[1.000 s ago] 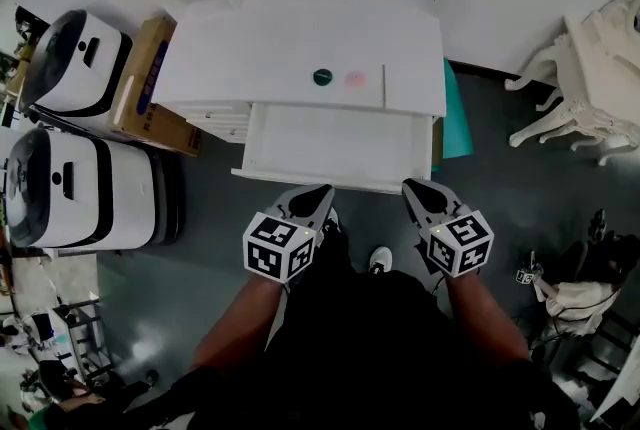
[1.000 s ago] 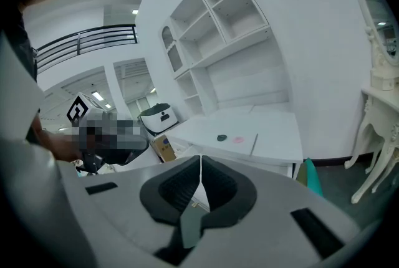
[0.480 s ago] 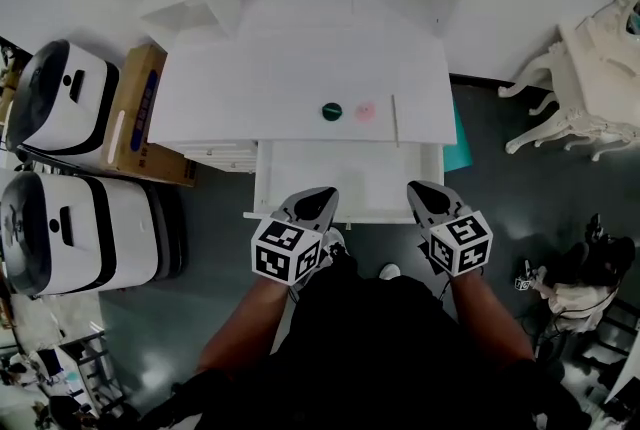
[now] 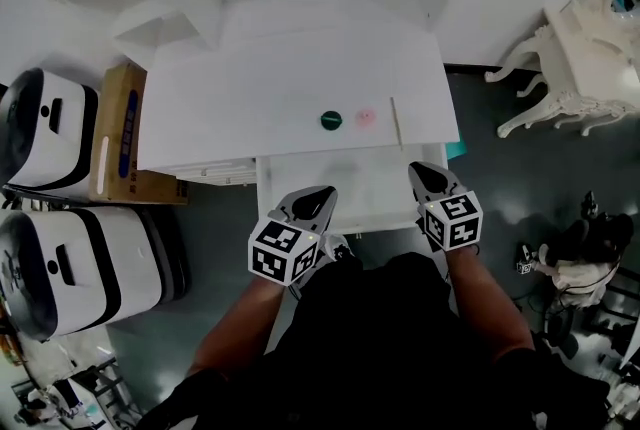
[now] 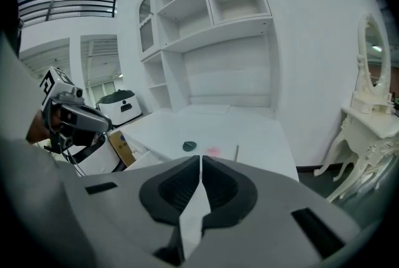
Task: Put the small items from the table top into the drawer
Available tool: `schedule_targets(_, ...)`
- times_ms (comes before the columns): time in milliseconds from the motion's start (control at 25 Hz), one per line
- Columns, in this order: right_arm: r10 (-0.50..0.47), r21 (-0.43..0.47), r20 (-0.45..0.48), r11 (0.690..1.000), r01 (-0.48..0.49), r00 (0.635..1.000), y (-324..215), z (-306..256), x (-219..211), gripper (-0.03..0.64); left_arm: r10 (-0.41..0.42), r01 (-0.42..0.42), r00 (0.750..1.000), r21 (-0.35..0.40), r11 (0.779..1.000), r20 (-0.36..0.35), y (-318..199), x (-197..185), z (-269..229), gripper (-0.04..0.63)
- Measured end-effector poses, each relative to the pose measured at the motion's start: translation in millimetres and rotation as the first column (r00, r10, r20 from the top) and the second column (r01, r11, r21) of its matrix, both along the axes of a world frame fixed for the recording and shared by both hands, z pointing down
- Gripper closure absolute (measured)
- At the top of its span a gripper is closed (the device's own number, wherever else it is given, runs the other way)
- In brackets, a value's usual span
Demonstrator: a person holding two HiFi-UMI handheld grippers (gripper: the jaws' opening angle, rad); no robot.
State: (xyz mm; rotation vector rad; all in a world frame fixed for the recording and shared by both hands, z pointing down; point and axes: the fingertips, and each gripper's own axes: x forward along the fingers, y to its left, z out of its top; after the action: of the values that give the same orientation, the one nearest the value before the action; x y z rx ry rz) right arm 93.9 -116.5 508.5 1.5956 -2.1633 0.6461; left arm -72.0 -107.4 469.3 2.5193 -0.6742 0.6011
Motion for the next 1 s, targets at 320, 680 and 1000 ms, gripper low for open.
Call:
schedule_targets(320, 0.046, -0.055, -0.006, 0.997, -0.046, 0.999, -46.2, 37.2, 12.2, 0.588, 0.056, -0.056, 0.997, -0.005, 0.998, 0.055, -6.2, 6.3, 13.5, 0.592)
schedule_targets(680, -0.015, -0.153, -0.098, 0.988, 0.000, 0.995, -94.6, 89.3, 26.9, 0.529, -0.038, 0.040, 0.999, -0.049, 0.998, 0.035, -12.9, 16.4, 19.9, 0.592)
schedule_targets(1000, -0.023, -0.242, -0.130, 0.970, -0.009, 0.991, -121.3, 132.1, 41.5, 0.529, -0.128, 0.133, 0.989, -0.063, 0.989, 0.072, -19.2, 20.7, 27.5, 0.592)
